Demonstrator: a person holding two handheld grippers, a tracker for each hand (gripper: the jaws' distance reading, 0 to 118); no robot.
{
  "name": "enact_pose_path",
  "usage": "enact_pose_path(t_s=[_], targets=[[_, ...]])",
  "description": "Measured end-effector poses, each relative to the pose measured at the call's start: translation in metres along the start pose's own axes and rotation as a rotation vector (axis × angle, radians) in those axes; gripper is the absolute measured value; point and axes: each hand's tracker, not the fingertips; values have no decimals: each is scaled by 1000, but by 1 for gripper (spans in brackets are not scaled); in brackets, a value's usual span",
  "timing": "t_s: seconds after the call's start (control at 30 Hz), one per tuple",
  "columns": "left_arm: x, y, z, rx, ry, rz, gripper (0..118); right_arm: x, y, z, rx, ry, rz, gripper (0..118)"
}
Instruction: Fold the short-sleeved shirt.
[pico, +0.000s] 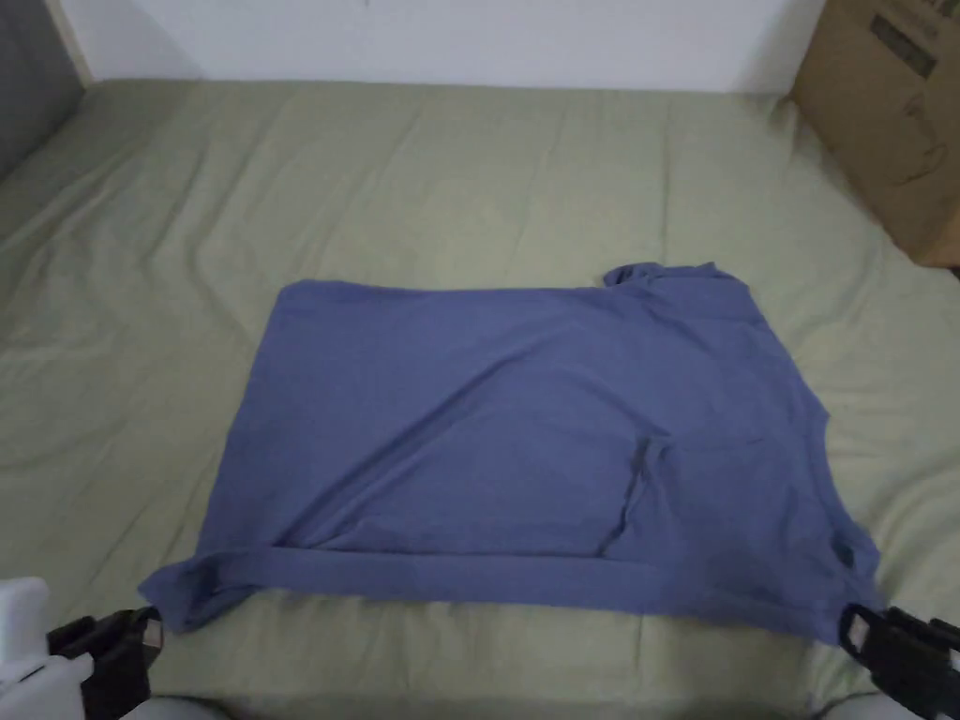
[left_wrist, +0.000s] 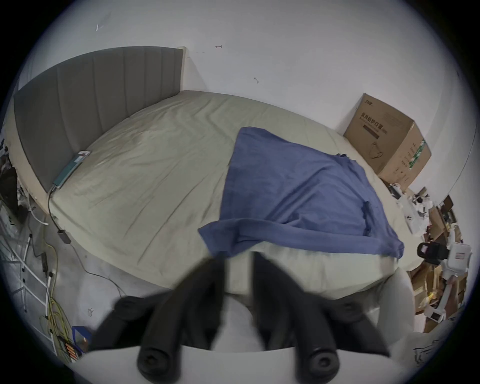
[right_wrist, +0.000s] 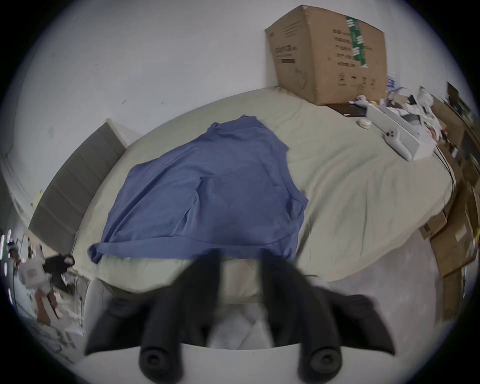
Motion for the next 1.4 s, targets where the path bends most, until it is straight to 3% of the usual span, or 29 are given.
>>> enact_pose_path(t_s=[0.03, 0.13, 0.2, 0.33, 0.37, 0.4, 0.43, 0.63, 0.67, 0.73, 0.77, 0.97, 1.0, 1.03, 1.1, 1.13, 1.33, 1.37, 1.4], targets=[[-1, -2, -3, -9, 17, 13, 10, 0, -5, -2, -5, -18, -38, 19], [-13, -4, -8, -3, 1, 61, 1, 1, -13, -2, -3, -14, -35, 8], [-17, 2, -13, -12, 17, 45, 1, -5, -15, -5, -28, -61, -9, 5], [-19, 19, -24, 11, 12, 19, 2, 1, -13, -10, -35, -50, -31, 5], [-20, 23, -30, 15, 12, 17, 16, 1, -13, -10, -30, -57, -34, 5], [-18, 26, -37, 17, 17, 9, 65, 2, -12, -11, -29, -64, -31, 5], [-19, 29, -47, 5, 28, 4, 90, 2, -12, -12, -29, -79, -24, 5], [-26, 26, -96, -97, -19, 72, 86, 9, -12, -17, -48, -97, -17, 5], [-24, 26, -101, -141, -3, 76, 78, 11, -12, -17, -52, -97, -23, 5], [-24, 24, -104, -132, -3, 80, 23, 13, -12, -17, -61, -103, -29, 5], [-23, 23, -101, -126, -5, 82, 15, 14, -12, -17, -65, -106, -28, 5], [-12, 29, -80, -75, -22, 101, 10, 12, -5, -21, -68, -118, -2, 5], [-11, 29, -79, -74, -21, 95, 9, 11, -2, -24, -72, -125, 18, 13], [-9, 30, -78, -72, -18, 87, 9, 10, 0, -29, -87, -130, 45, 34], [-4, 31, -74, -70, -17, 80, 9, 14, 4, -41, -108, -158, 77, 100], [-3, 32, -73, -71, -20, 77, 9, 16, 6, -48, -104, -153, 88, 111], [2, 35, -74, -85, -7, 59, 9, 28, 27, -80, -114, -180, 154, 107], [3, 35, -75, -89, -2, 59, 9, 32, 30, -85, -126, -195, 158, 98], [3, 34, -76, -95, 1, 61, 9, 33, 31, -88, -132, -189, 167, 70]])
